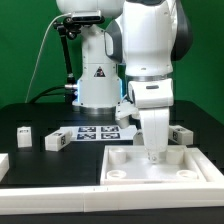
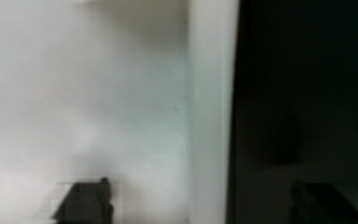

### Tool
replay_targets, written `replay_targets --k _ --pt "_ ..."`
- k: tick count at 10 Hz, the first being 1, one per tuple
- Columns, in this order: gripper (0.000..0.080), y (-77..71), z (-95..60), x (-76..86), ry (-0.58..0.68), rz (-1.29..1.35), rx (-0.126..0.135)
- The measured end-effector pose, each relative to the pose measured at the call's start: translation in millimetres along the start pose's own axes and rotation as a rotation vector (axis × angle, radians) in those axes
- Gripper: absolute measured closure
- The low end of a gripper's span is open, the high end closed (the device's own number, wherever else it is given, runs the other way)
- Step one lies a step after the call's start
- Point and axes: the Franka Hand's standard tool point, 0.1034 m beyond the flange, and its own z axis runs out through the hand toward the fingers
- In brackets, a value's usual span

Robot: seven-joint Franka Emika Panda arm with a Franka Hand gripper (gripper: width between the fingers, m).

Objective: Assemble one leg

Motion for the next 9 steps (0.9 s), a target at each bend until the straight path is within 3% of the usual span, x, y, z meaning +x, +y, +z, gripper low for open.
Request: replay_targets --k 1,2,6,9 --pt "0.0232 0.0 0.0 -0.1 0.0 0.0 0.0" --pt "0.0167 0.0 0.0 -0.3 0.0 0.001 0.0" --pt "0.015 -1.1 -0.2 -0.3 0.0 0.005 0.001" --pt "0.015 -36.1 -23.5 26.9 0.002 0.161 -0.036"
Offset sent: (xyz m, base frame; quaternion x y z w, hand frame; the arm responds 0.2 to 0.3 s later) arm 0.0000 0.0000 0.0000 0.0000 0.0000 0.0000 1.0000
